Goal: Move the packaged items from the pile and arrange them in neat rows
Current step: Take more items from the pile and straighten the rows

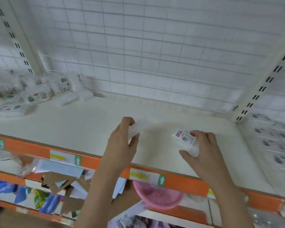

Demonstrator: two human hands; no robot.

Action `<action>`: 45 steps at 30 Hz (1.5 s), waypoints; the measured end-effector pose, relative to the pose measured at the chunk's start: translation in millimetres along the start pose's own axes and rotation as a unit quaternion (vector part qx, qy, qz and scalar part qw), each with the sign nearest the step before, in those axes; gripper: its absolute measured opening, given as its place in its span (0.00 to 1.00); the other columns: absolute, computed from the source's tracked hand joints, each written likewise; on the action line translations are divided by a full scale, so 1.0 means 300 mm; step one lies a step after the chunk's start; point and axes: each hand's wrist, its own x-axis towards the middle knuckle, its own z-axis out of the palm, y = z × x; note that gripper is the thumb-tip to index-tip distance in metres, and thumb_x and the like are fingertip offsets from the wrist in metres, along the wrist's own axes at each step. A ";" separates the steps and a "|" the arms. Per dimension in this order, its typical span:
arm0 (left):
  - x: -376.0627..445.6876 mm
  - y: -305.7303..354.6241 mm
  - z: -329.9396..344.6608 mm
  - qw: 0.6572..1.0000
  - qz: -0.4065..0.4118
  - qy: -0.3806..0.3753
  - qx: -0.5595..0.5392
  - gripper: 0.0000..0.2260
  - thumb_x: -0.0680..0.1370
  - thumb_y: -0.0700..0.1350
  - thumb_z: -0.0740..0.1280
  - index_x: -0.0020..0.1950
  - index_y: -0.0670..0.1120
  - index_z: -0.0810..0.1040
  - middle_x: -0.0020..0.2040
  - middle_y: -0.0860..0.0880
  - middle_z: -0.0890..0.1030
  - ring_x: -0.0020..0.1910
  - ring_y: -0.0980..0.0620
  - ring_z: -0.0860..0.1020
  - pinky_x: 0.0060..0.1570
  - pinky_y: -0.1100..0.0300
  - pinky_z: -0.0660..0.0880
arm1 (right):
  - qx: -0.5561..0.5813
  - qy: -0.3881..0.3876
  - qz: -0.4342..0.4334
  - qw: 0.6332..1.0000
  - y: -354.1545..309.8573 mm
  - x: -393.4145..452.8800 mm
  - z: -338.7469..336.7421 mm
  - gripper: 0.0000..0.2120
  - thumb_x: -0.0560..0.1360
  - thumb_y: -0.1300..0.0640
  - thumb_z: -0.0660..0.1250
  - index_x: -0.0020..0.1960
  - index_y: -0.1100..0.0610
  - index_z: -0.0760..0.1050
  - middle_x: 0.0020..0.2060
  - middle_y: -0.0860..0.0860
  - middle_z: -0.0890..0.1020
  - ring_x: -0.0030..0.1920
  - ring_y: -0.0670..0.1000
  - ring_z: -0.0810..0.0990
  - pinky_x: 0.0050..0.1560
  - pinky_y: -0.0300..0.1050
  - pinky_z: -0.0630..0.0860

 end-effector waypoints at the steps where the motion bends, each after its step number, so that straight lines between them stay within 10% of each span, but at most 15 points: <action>1: -0.010 0.031 0.019 1.000 0.004 0.000 -0.002 0.11 0.74 0.37 0.66 0.53 0.43 0.67 0.43 0.51 0.73 0.34 0.51 0.69 0.31 0.66 0.60 | 0.016 0.001 0.011 1.000 0.019 -0.016 -0.027 0.26 0.66 0.57 0.74 0.61 0.54 0.68 0.51 0.47 0.64 0.47 0.50 0.72 0.48 0.41 0.67; 18: -0.028 0.360 0.294 0.997 0.067 -0.024 -0.020 0.22 0.73 0.55 0.60 0.58 0.41 0.77 0.51 0.48 0.81 0.49 0.55 0.73 0.53 0.57 0.68 | 0.064 0.067 0.050 0.994 0.321 -0.140 -0.290 0.28 0.65 0.44 0.72 0.62 0.48 0.66 0.51 0.49 0.78 0.47 0.51 0.76 0.44 0.44 0.71; 28: -0.157 0.842 0.748 0.994 0.087 -0.063 -0.020 0.26 0.71 0.55 0.67 0.64 0.41 0.72 0.56 0.42 0.74 0.53 0.43 0.74 0.55 0.49 0.71 | 0.061 0.105 0.019 0.992 0.800 -0.288 -0.711 0.25 0.73 0.43 0.58 0.68 0.49 0.61 0.55 0.49 0.68 0.41 0.49 0.76 0.39 0.37 0.67; 37: -0.302 1.245 1.063 0.989 0.060 -0.138 -0.014 0.29 0.71 0.45 0.72 0.69 0.42 0.67 0.64 0.44 0.64 0.65 0.48 0.65 0.63 0.64 0.63 | 0.021 0.126 0.031 0.991 1.175 -0.410 -1.036 0.28 0.68 0.60 0.74 0.65 0.56 0.67 0.54 0.51 0.66 0.50 0.52 0.71 0.45 0.34 0.65; 45: -0.246 1.324 1.192 0.986 0.074 -0.145 0.018 0.25 0.73 0.47 0.69 0.69 0.46 0.68 0.67 0.47 0.65 0.67 0.49 0.64 0.63 0.65 0.57 | 0.049 0.144 0.068 0.986 1.306 -0.354 -1.081 0.34 0.65 0.54 0.76 0.66 0.56 0.64 0.61 0.54 0.73 0.57 0.56 0.74 0.52 0.47 0.72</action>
